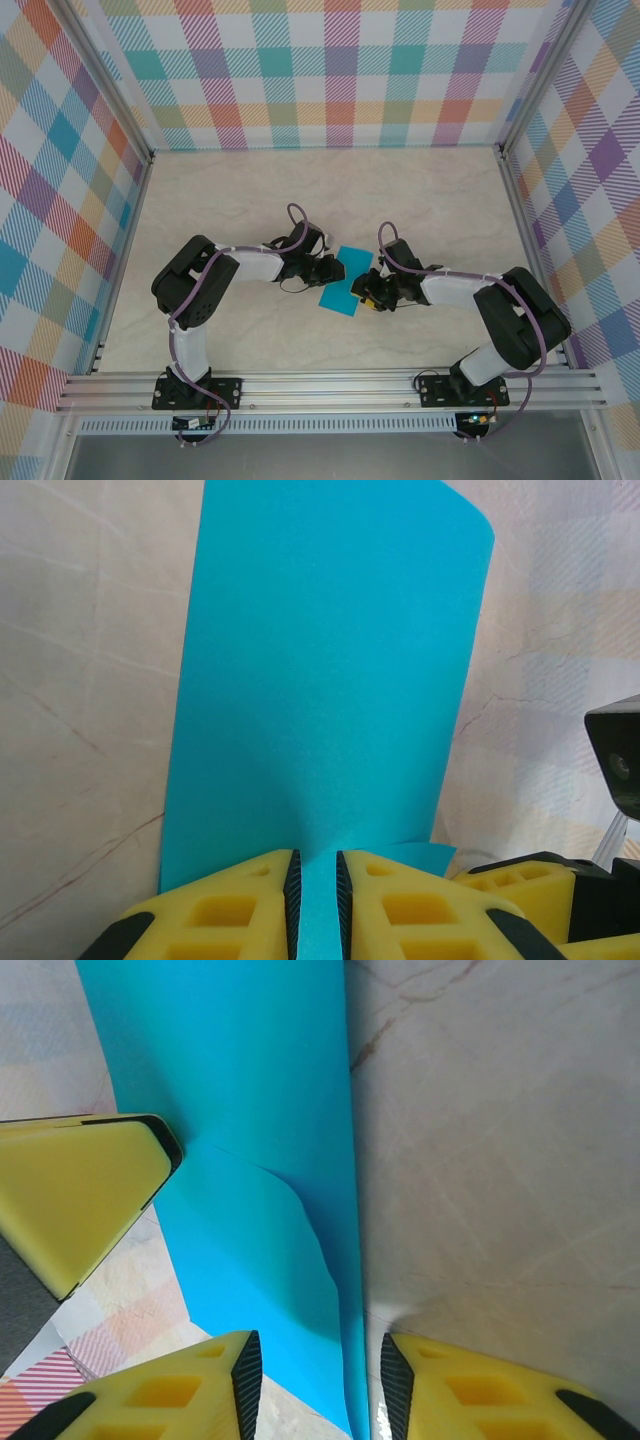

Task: Fold a paper plane with a square sheet of paper (pick it up from the middle)
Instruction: Fold the triangle a second time at the center of the table.

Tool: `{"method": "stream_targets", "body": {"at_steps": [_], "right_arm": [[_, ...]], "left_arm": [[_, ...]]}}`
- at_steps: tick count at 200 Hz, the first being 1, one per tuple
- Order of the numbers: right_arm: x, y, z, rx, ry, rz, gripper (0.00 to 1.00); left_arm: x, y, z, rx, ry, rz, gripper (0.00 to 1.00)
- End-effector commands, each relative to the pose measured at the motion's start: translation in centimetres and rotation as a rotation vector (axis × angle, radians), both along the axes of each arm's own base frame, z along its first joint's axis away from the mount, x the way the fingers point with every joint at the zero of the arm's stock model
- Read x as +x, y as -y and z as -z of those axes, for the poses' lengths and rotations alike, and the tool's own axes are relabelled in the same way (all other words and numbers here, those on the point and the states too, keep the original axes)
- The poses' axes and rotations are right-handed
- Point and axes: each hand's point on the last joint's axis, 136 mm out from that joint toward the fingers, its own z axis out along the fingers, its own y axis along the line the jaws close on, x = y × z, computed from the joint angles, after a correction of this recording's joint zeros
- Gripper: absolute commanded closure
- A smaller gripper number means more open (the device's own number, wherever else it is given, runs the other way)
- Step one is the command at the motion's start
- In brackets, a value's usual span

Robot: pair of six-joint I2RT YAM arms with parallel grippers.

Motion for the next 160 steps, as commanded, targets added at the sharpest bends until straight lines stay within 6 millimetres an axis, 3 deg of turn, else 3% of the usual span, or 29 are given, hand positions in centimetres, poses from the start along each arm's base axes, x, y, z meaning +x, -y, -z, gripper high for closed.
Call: {"method": "stream_targets", "body": {"at_steps": [1,92,160], "right_arm": [[2.0,-1.5,-0.9,0.037,0.089,-0.016,0.62],[2.1,-1.3,-1.7,0.032,0.106,-0.008,0.69],[2.0,-0.1,-0.8,-0.032,0.085,0.022,0.65]], "left_arm": [[-1.5,-1.4,1.5,0.069,-0.052,-0.014,0.8],[-1.5,-1.5,1.1,0.067,-0.047,-0.012,0.8],[-1.5,-1.5,0.9,0.065,-0.044,-0.013,0.8]]}}
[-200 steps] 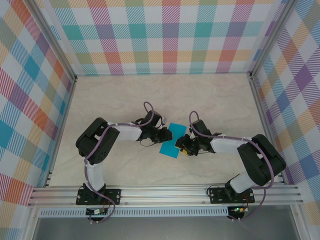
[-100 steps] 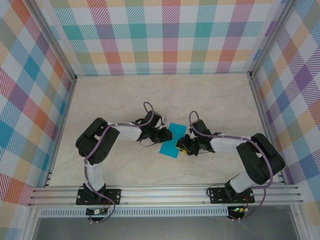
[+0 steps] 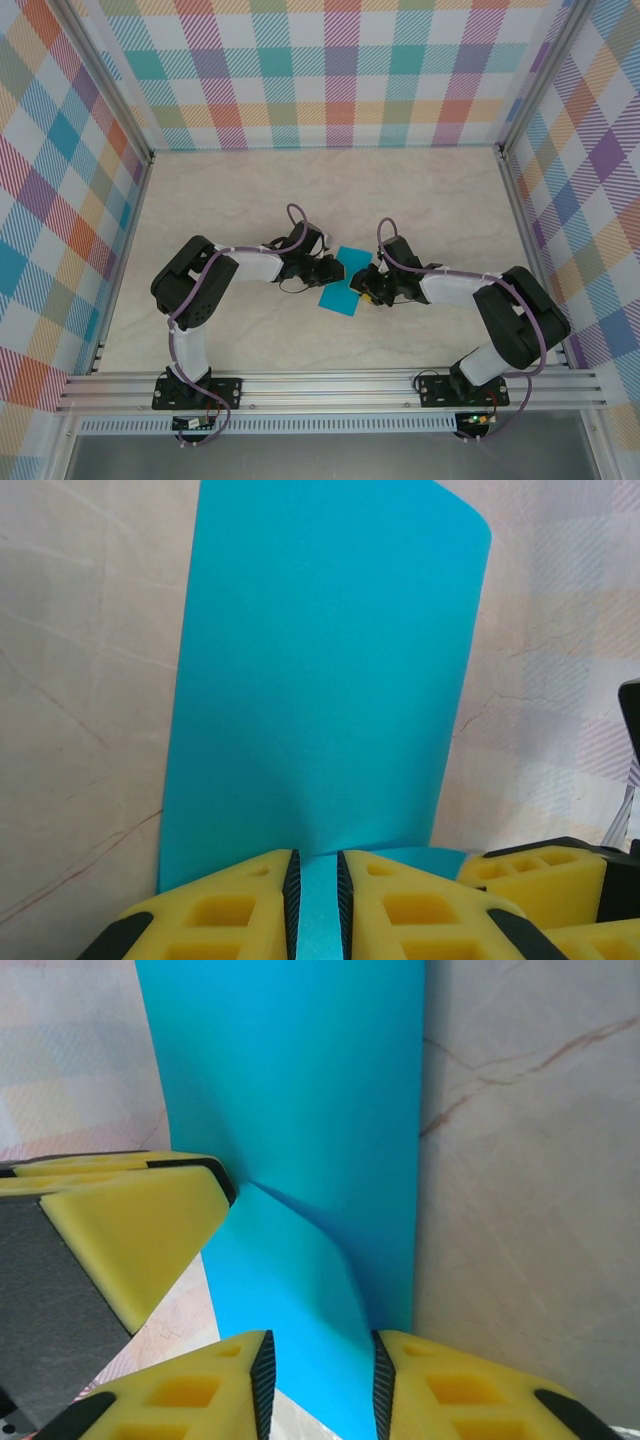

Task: Fold a paper plane with a square sheet of paper (pick it up from the middle)
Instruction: Fold the triangle a second time at the center of the table, then turn over the paper at the center of the table.

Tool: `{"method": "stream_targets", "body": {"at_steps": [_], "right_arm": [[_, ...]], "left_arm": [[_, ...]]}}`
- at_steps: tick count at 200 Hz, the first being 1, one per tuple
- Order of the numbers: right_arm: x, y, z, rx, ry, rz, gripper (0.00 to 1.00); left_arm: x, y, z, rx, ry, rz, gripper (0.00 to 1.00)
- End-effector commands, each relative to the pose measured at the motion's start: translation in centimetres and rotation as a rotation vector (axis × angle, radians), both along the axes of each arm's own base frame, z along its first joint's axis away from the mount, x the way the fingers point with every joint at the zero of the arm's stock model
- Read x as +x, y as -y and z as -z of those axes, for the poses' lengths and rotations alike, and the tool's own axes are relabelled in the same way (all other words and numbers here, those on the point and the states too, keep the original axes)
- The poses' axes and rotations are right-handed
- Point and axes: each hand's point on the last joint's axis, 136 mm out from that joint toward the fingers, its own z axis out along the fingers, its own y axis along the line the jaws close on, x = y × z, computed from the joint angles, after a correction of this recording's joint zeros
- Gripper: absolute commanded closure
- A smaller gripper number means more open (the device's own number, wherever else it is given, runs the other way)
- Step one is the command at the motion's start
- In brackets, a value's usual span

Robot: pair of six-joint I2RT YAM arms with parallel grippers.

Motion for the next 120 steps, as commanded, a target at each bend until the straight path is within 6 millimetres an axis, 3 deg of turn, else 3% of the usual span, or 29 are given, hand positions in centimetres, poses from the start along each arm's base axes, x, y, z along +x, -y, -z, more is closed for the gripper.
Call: {"method": "stream_targets", "body": {"at_steps": [1,22,76,120], "right_arm": [[0.4,0.3,0.0,-0.041,0.021,0.006,0.65],[0.3,1.0,0.2,-0.079,0.024,0.011,0.61],[0.4,-0.6,0.2,0.005,0.032,-0.028,0.66],[0.4,-0.3,0.8,-0.016,0.012,-0.016,0.66]], "left_arm": [[-1.4,-1.4,1.0,0.066,-0.045,-0.013,0.8],[-1.3,-1.4,1.1,0.067,-0.047,-0.012,0.8],[-1.3,-1.2,1.1,0.061,-0.048,-0.012,0.79],[-1.3,-1.3,1.1,0.063,-0.048,-0.013,0.79]]}}
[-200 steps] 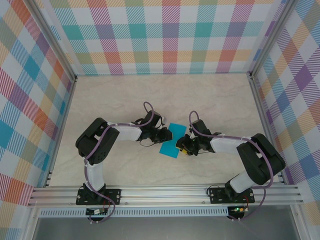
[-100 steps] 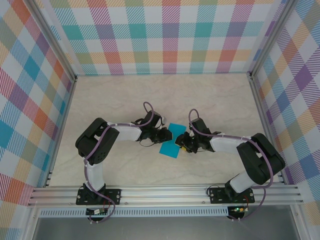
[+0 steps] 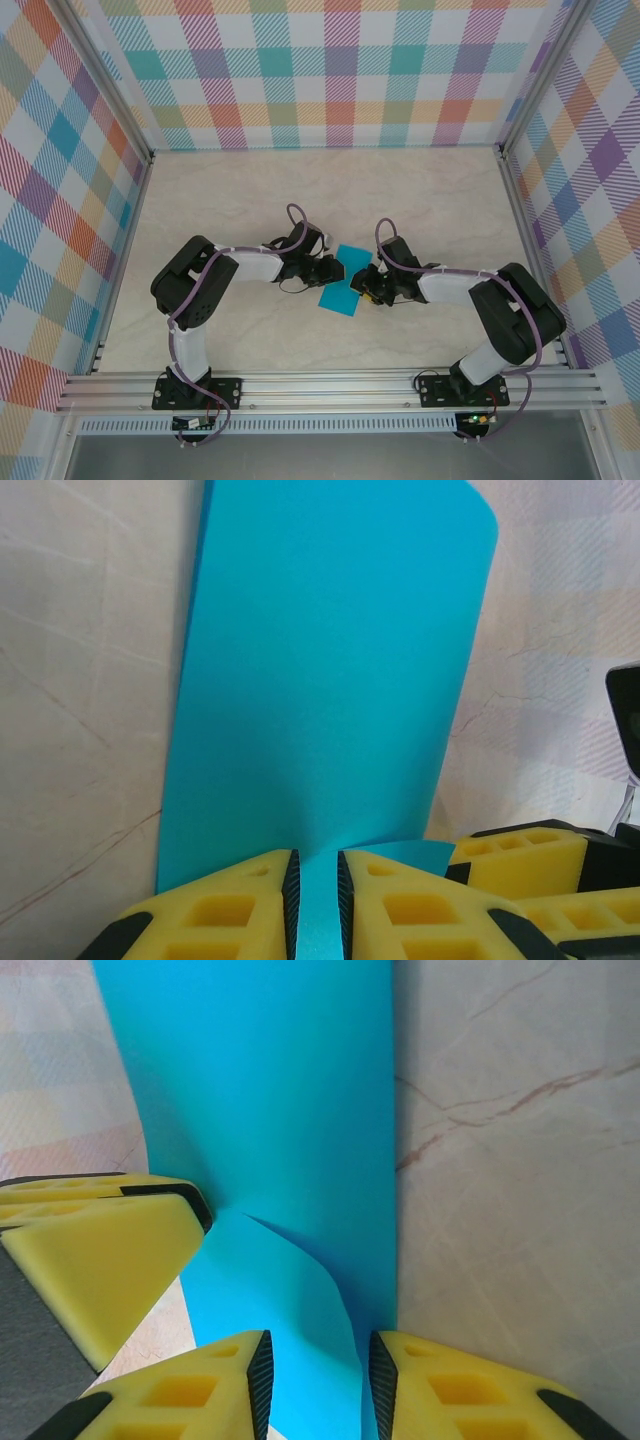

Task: Fold a paper plane with a square sheet of paper (pick it up from the middle)
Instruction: Turn over the paper at the center of the table.

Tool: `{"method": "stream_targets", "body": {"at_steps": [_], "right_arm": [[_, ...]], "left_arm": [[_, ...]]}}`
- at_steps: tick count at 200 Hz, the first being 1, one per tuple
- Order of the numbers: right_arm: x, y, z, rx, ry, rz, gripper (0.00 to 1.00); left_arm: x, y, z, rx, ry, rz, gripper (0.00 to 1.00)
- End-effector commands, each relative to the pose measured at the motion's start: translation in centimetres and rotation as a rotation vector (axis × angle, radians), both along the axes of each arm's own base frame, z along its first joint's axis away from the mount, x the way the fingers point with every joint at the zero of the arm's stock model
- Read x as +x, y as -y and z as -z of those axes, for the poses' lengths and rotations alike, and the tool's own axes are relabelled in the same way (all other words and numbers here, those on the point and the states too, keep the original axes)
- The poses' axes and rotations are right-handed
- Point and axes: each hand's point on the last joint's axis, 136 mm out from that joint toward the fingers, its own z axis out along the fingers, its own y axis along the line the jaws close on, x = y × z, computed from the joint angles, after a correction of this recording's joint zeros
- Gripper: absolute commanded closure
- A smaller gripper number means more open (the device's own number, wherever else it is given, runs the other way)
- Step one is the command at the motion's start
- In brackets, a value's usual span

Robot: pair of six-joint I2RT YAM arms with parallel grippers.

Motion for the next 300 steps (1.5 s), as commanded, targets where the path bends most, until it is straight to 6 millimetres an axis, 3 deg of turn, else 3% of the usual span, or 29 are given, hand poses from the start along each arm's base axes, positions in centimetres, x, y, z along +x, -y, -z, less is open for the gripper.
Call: {"method": "stream_targets", "body": {"at_steps": [1,55,110,178,218,260,300], "right_arm": [[0.1,-0.5,0.0,0.008,0.002,-0.012,0.66],[-0.1,0.6,-0.7,-0.041,0.028,0.001,0.64],[-0.2,-0.5,-0.1,0.006,0.008,-0.03,0.66],[-0.4,-0.1,0.5,-0.034,-0.014,-0.023,0.65],[-0.2,1.2,-0.2,-0.096,0.02,-0.005,0.62],[-0.2,-0.3,0.2,-0.029,0.001,-0.032,0.63],[-0.1,-1.3,-0.5,0.024,0.023,-0.058,0.66]], "left_arm": [[-1.3,-1.3,1.1,0.063,-0.048,-0.013,0.79],[-1.3,-1.3,1.1,0.066,-0.047,-0.011,0.79],[-1.3,-1.3,1.1,0.064,-0.048,-0.012,0.79],[-1.3,-1.4,0.9,0.068,-0.042,-0.013,0.76],[-1.0,-1.7,0.3,0.088,-0.012,-0.009,0.76],[-1.0,-1.5,0.7,0.086,-0.02,-0.001,0.77],[-1.2,-1.7,0.9,0.089,-0.024,-0.002,0.77]]}}
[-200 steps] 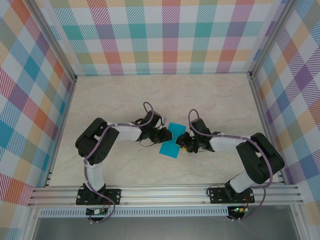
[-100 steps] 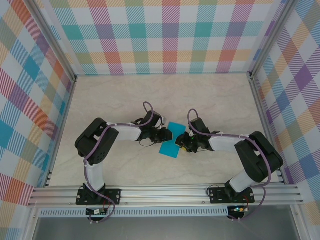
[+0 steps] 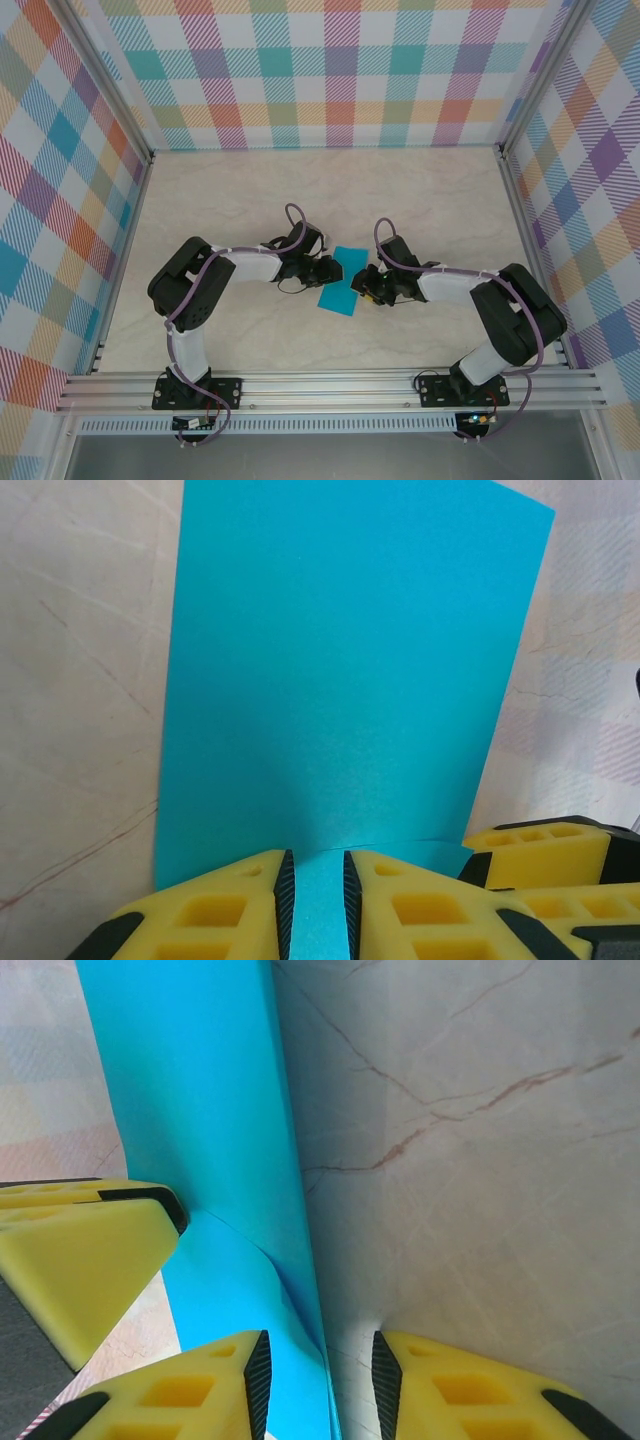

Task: Fold a paper plane with a square sheet of paper (pick it up from the middle)
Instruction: Turn over the paper at the center of the table.

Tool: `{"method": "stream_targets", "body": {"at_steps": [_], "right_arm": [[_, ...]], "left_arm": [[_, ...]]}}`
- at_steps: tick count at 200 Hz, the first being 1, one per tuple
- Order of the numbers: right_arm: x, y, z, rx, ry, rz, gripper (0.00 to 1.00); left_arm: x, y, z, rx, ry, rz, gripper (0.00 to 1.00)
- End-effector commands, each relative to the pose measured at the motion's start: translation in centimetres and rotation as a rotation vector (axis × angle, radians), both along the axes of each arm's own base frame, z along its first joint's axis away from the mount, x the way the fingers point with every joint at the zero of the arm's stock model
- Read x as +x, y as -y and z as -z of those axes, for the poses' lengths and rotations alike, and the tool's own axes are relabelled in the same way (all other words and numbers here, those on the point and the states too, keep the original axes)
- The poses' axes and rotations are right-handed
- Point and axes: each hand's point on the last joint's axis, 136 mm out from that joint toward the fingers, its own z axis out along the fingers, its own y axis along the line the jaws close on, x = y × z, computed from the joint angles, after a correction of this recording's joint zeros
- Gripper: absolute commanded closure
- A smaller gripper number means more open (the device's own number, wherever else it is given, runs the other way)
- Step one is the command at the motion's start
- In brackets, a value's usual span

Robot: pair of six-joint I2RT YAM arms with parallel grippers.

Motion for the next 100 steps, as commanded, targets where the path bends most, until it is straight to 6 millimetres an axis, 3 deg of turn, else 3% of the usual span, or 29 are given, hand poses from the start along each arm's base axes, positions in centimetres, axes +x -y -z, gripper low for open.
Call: {"method": "stream_targets", "body": {"at_steps": [1,100], "right_arm": [[0.1,-1.6,-0.6,0.059,0.024,-0.045,0.66],[-0.1,-2.3,-0.8,0.097,0.053,-0.099,0.69]], "left_arm": [[-1.0,-1.0,1.0,0.052,-0.024,0.008,0.77],[-0.3,-0.1,-0.4,0.01,-0.003,0.009,0.74]]}}
